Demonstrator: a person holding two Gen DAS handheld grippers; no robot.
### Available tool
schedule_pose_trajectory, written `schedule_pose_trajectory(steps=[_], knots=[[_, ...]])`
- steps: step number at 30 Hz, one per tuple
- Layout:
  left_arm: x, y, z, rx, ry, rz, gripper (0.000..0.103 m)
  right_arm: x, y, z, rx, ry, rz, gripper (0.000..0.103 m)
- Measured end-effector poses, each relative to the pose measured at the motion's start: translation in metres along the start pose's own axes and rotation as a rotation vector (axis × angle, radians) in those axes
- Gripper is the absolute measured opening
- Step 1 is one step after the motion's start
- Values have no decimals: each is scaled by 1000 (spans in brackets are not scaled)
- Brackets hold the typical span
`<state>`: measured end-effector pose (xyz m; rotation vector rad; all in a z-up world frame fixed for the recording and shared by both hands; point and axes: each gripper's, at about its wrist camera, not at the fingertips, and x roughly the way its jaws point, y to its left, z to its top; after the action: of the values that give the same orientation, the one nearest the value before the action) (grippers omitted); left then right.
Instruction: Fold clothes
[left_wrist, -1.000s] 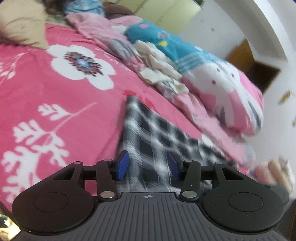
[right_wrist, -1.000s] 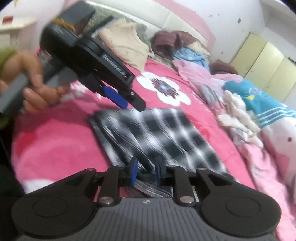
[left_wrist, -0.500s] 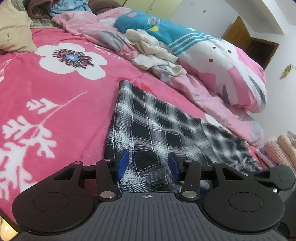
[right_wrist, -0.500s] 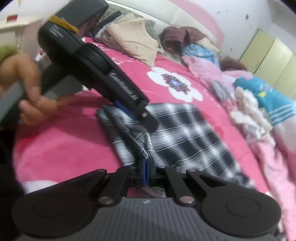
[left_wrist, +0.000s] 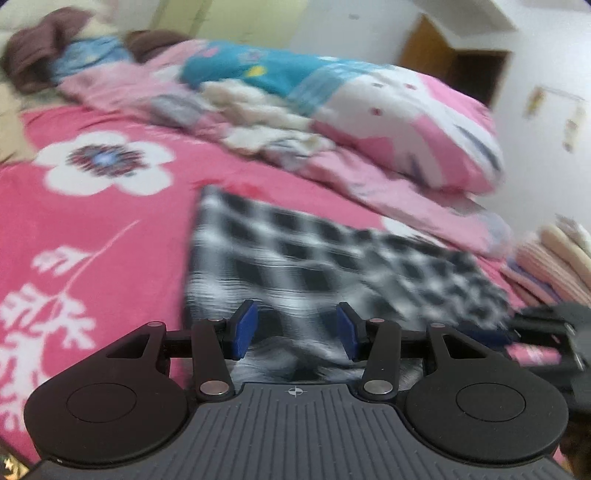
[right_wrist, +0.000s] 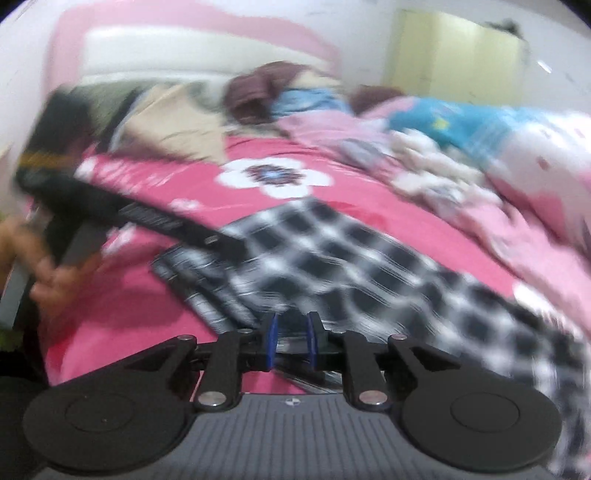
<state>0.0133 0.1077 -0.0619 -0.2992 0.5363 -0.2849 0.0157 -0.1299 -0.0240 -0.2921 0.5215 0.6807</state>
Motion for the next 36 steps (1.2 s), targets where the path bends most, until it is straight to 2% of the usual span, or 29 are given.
schedule_pose_trajectory(steps=[3, 4, 8, 12, 18, 21, 27, 32, 33, 36], knots=[[-1, -10, -4, 79, 37, -68, 46, -4, -14, -3, 98, -15, -3, 17], [0, -14, -7, 113, 48, -69, 46, -5, -17, -4, 120, -20, -2, 17], [8, -28, -18, 252, 77, -1, 46, -5, -24, -9, 168, -33, 14, 17], [16, -33, -20, 304, 76, 47, 46, -6, -24, -14, 183, -36, 26, 17], [10, -47, -28, 477, 82, 7, 46, -7, -31, -20, 223, -50, 38, 17], [16, -48, -32, 496, 90, 47, 47, -7, -34, -23, 239, -52, 44, 17], [16, -53, -30, 520, 49, 100, 47, -6, -37, -26, 258, -55, 53, 17], [21, -59, -36, 592, 40, 123, 46, -6, -37, -27, 266, -58, 60, 17], [21, -60, -36, 595, 34, 123, 45, -6, -37, -27, 265, -59, 62, 17], [21, -57, -34, 560, 18, 114, 29, -7, -33, -25, 245, -64, 70, 17]])
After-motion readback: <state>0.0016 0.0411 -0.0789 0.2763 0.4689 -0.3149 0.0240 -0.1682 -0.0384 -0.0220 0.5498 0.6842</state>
